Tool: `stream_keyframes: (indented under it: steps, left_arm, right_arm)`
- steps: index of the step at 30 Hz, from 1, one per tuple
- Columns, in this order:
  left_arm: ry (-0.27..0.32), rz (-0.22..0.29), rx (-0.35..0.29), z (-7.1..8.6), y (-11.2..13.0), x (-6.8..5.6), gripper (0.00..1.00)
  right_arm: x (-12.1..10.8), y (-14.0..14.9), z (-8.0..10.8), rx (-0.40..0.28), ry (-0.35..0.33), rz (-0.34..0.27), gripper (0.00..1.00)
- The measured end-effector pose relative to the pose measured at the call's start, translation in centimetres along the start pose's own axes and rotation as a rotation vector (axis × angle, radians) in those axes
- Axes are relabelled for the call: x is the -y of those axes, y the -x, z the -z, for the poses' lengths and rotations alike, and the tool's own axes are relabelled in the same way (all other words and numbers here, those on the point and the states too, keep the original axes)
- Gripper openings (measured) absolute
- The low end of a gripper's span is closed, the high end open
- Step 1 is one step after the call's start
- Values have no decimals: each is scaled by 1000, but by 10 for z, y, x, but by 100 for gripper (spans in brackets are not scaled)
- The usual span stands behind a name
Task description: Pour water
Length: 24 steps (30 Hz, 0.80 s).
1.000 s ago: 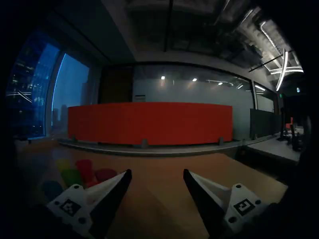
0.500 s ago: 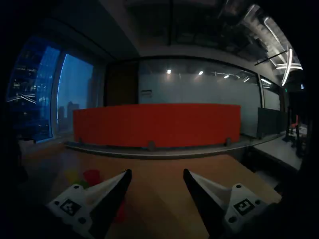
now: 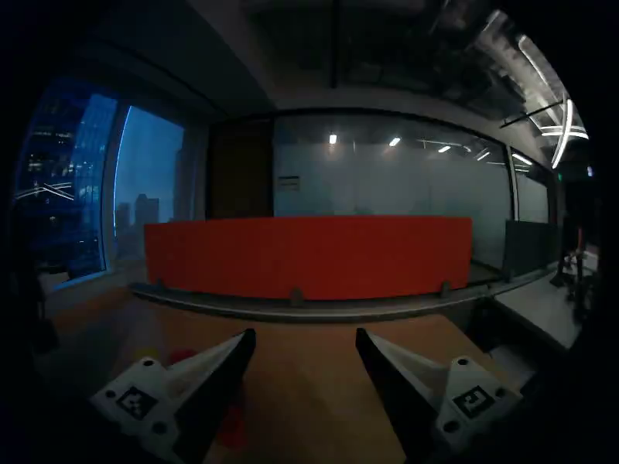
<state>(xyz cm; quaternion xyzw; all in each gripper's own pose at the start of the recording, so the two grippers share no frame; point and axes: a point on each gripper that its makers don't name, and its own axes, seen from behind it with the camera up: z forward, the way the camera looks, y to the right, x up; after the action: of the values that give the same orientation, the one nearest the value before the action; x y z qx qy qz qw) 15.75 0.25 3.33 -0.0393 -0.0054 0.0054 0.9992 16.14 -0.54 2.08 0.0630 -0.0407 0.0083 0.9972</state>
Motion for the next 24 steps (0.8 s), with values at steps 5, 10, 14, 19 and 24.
stream_keyframes:
  steps: [5,10,14,19,24]
  left_arm:
    - [37,24,-1,-3,-18,-5,96]
    - [53,3,6,-4,-26,-7,96]
    - [79,-10,15,-4,-28,-13,96]
    - [151,6,17,-2,-31,-28,96]
    - [231,32,22,0,-33,-44,96]
  right_arm:
    - [2,-18,0,-7,-16,-4,100]
    - [6,-24,0,-9,-38,-8,100]
    - [11,-25,0,-9,-66,-7,100]
    - [24,-27,3,-3,-139,-11,100]
    - [37,-30,6,9,-219,-14,100]
